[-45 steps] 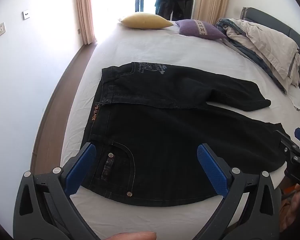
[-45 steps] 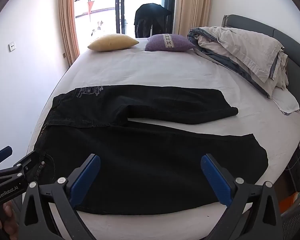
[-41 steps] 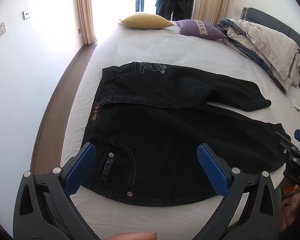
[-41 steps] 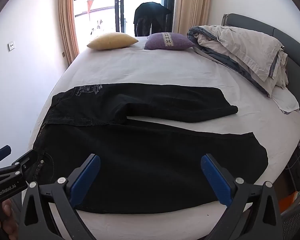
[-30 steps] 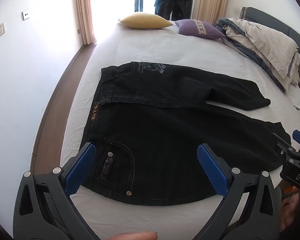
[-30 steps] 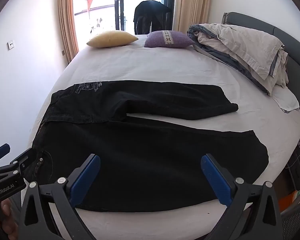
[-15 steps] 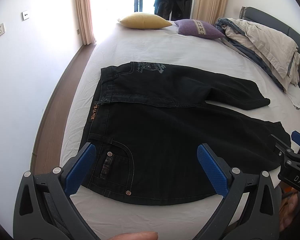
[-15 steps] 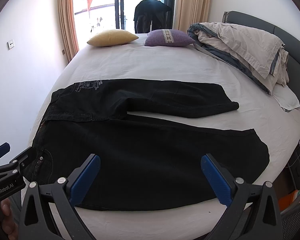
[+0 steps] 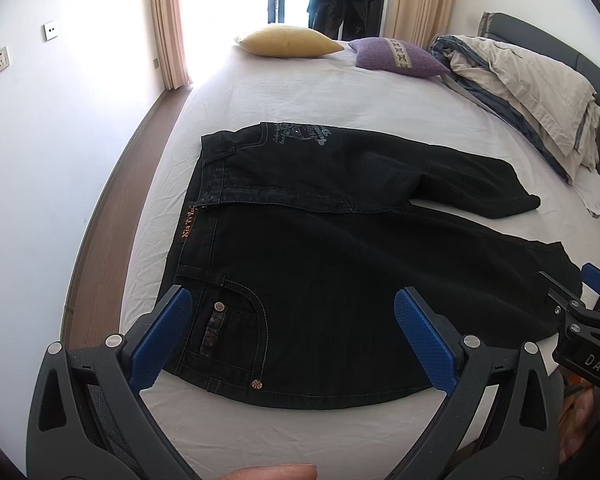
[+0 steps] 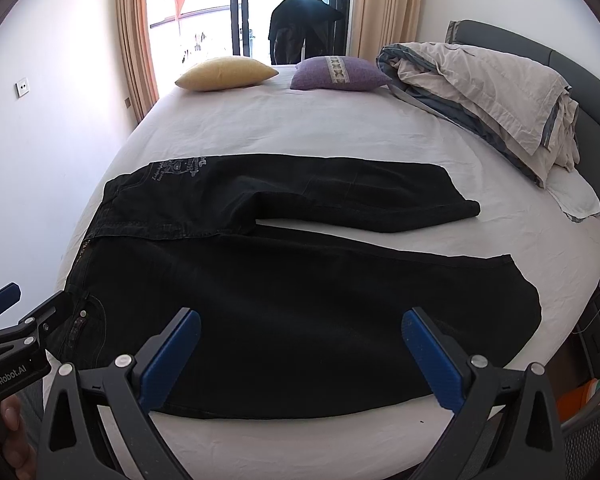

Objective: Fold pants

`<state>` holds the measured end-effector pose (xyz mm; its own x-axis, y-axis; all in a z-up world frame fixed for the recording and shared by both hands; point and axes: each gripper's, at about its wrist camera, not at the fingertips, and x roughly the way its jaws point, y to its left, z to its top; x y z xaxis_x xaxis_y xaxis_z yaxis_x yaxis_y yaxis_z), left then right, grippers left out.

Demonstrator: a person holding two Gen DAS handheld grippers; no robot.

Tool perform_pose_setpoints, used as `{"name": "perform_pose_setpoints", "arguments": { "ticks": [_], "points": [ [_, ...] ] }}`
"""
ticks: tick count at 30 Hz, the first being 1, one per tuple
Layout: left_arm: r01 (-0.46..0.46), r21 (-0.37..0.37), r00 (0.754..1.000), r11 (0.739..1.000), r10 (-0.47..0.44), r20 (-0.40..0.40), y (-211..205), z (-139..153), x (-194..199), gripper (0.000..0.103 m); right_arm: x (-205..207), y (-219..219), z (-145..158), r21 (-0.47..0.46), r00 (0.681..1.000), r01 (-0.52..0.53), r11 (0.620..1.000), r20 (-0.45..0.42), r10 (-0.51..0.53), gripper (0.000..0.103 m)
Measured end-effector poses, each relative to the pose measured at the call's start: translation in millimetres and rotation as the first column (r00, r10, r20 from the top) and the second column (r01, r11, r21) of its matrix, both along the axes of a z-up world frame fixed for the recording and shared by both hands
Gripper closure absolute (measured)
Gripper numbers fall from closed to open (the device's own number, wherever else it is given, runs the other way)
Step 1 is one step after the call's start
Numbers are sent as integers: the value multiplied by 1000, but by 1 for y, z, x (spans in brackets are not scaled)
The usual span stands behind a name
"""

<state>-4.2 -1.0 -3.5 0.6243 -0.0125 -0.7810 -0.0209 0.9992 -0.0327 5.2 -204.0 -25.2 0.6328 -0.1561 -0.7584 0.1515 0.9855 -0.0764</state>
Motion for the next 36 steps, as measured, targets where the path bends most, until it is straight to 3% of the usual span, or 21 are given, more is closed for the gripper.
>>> {"name": "perform_pose_setpoints", "arguments": {
  "ticks": [36],
  "points": [
    [1, 0, 1000, 1000, -1, -4, -1, -1, -1, 0, -2, 3, -10, 7, 1000, -1, 1000, -11, 1, 0]
  ]
}}
